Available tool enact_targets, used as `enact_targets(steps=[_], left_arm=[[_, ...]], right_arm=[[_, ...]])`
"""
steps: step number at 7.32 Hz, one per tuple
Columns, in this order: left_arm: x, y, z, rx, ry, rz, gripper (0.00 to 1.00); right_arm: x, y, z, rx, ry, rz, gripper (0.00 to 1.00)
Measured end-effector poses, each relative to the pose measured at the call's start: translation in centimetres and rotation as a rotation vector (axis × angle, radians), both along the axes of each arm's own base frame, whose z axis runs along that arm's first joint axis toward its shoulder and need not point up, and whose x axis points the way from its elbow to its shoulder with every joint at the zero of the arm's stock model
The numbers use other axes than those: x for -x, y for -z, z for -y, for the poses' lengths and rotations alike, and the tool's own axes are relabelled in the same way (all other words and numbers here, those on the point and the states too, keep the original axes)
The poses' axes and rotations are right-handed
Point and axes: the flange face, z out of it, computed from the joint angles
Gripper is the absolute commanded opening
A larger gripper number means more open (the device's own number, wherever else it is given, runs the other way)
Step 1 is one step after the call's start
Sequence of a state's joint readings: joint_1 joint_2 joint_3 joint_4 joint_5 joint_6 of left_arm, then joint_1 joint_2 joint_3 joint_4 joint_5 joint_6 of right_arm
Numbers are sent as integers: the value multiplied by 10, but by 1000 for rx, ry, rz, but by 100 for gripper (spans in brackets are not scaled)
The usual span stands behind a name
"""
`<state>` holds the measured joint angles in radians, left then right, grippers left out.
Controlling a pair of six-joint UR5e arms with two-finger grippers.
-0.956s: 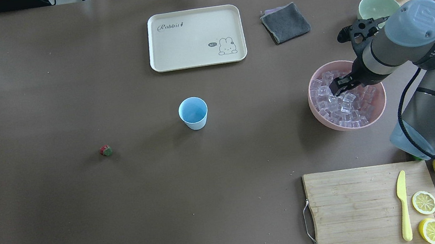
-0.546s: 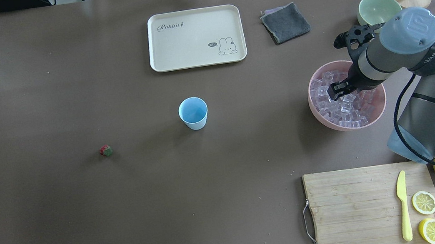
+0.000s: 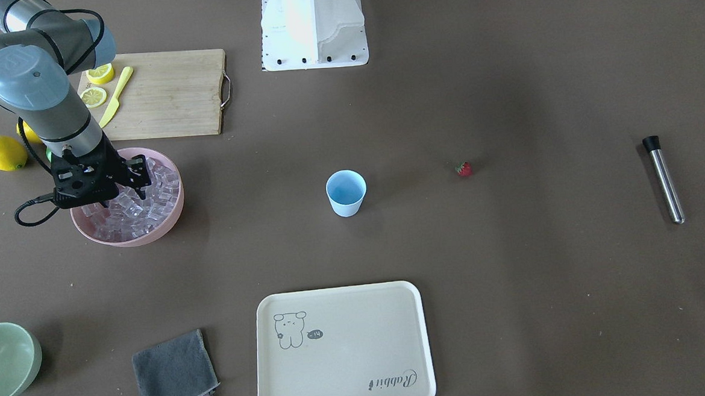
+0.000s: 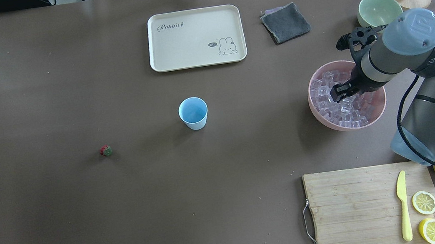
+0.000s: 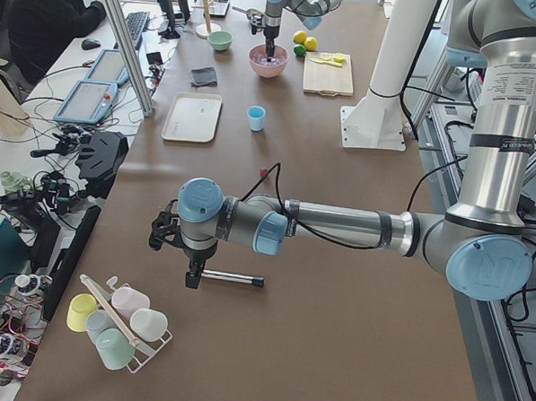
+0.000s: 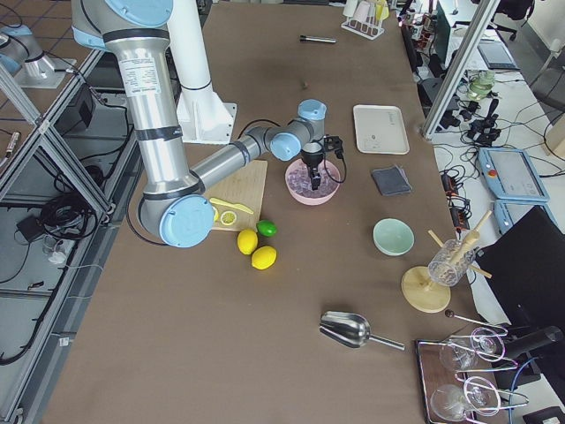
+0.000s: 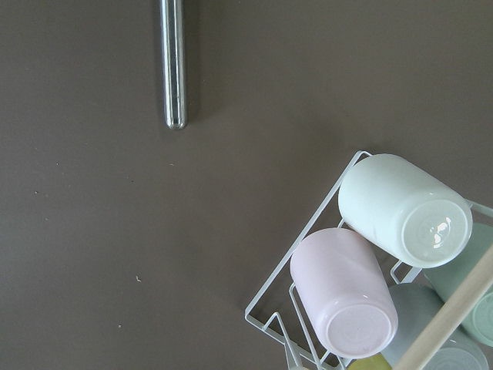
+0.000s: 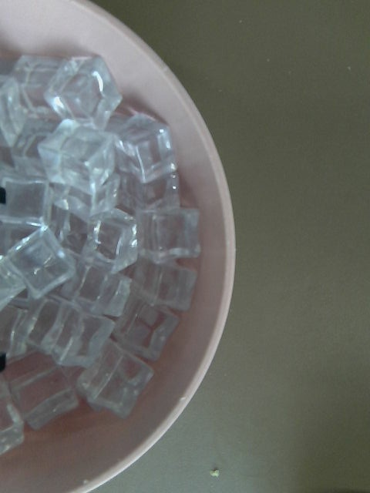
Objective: Mash ice and strawberries in cup
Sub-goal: 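Lower the right gripper into the bowl and grasp an ice cube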
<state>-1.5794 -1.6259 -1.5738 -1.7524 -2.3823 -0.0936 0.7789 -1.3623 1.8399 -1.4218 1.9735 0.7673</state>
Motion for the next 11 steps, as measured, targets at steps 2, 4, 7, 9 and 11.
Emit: enact_targets(steps=[2, 4, 7, 9, 11], left_arm=[[1, 1, -1, -3, 1, 0, 98], [1, 1, -1, -4, 2, 0, 98], [1, 3, -1, -6, 3, 0, 98], [1, 4, -1, -7, 3, 0, 98], [1, 4, -1, -7, 3, 0, 98]], right_arm=[[1, 0, -2, -4, 11, 0, 59], [4, 0, -5, -13, 29, 1, 56], [1, -9, -7, -38, 74, -16, 57], [1, -9, -7, -43, 79, -17, 51], [3, -7, -7, -46, 80, -15, 27]])
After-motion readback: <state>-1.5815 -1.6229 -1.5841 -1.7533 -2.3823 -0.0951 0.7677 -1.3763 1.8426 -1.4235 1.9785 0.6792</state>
